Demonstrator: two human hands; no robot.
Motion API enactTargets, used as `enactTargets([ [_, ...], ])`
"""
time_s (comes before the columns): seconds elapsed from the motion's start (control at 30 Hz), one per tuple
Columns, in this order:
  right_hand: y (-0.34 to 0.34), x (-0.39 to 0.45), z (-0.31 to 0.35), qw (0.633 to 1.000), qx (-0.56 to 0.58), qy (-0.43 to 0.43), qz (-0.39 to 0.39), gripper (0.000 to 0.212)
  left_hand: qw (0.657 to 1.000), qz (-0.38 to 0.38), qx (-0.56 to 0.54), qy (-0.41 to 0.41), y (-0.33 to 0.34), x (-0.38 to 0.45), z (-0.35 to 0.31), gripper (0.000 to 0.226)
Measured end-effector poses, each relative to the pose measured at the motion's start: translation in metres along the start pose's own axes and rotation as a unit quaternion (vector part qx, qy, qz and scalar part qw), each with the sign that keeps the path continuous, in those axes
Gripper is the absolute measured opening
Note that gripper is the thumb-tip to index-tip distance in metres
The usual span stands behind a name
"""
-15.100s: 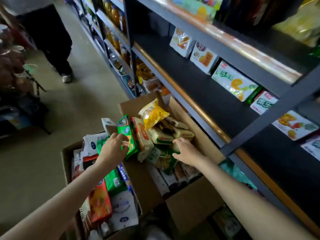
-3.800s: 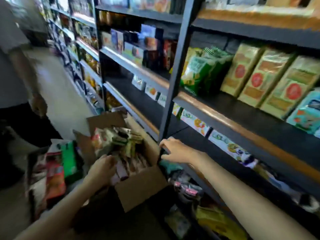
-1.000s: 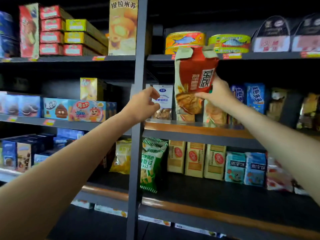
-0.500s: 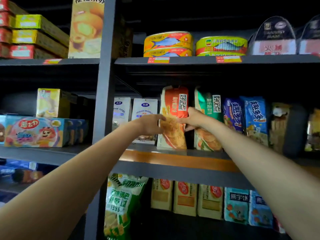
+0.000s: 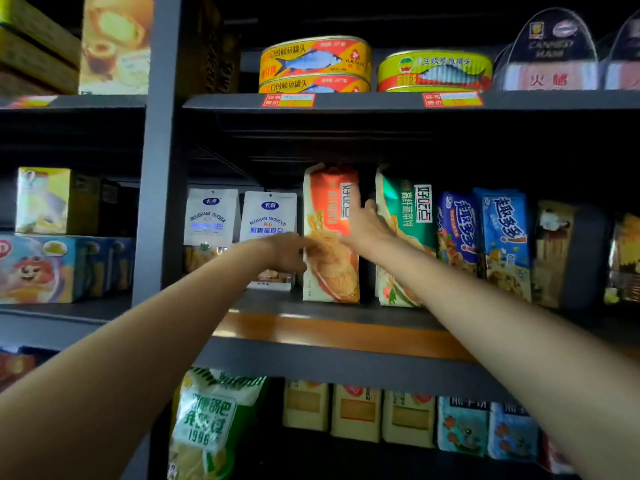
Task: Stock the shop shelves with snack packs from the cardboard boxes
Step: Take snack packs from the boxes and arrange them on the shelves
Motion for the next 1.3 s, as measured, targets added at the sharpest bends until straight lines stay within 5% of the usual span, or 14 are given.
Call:
enactTargets([
  [0.2,-0.042,-0.046,0.031,0.997,-0.03,-0.049,-0.058,0.058,0.961,-0.265,-0.031,0.065,-0.05,-0.103,-0.02,0.038],
  [0.27,-0.053,-0.073,0.055,0.989,0.018,-0.104,-0.104,0.051,0.921,-0.371,-0.071,0.097,-0.053,-0.164,-0.013,0.029],
  [0.37,-0.063,-0.13,0.109,0.957,0.148,-0.194,-0.158,0.045,0.891,-0.435,-0.11,0.065,-0.027,-0.259,0.022,0.022],
  [0.47,-0.049,-0.207,0.184,0.915,0.23,-0.298,-0.148,0.038,0.896,-0.416,-0.136,-0.069,0.03,-0.351,0.079,0.024],
  [0.57,0.009,-0.291,0.261,0.862,0.273,-0.426,-0.009,0.039,0.888,-0.337,-0.168,-0.262,0.102,-0.452,0.149,0.025],
  [0.67,0.107,-0.384,0.318,0.803,0.227,-0.5,0.233,0.051,0.836,-0.257,-0.194,-0.444,0.162,-0.56,0.194,0.045],
  [0.73,0.169,-0.436,0.34,0.771,0.183,-0.515,0.327,0.052,0.802,-0.222,-0.197,-0.519,0.194,-0.62,0.219,0.057],
  [0.83,0.249,-0.492,0.366,0.74,0.127,-0.517,0.411,0.054,0.744,-0.203,-0.192,-0.606,0.227,-0.687,0.248,0.02],
  [0.9,0.296,-0.521,0.381,0.721,0.115,-0.503,0.462,0.057,0.729,-0.185,-0.179,-0.635,0.242,-0.709,0.262,0.019],
  [1.03,0.374,-0.572,0.412,0.714,0.082,-0.494,0.49,0.078,0.717,-0.14,-0.182,-0.658,0.277,-0.726,0.282,0.016],
  [1.17,0.425,-0.628,0.431,0.723,0.011,-0.553,0.414,0.086,0.728,-0.082,-0.177,-0.658,0.315,-0.729,0.293,0.013],
  [1.3,0.448,-0.656,0.435,0.748,-0.054,-0.553,0.364,0.096,0.702,-0.055,-0.19,-0.684,0.337,-0.734,0.305,0.018],
])
Point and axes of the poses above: each hand's wrist, its own x-axis towards the middle knuckle, its own y-axis out of the palm, z = x × y, the point moved 7 cm from there along x, towards the middle knuckle, and after that the axes turned 8 degrees about -x, right-handed, at the moved point
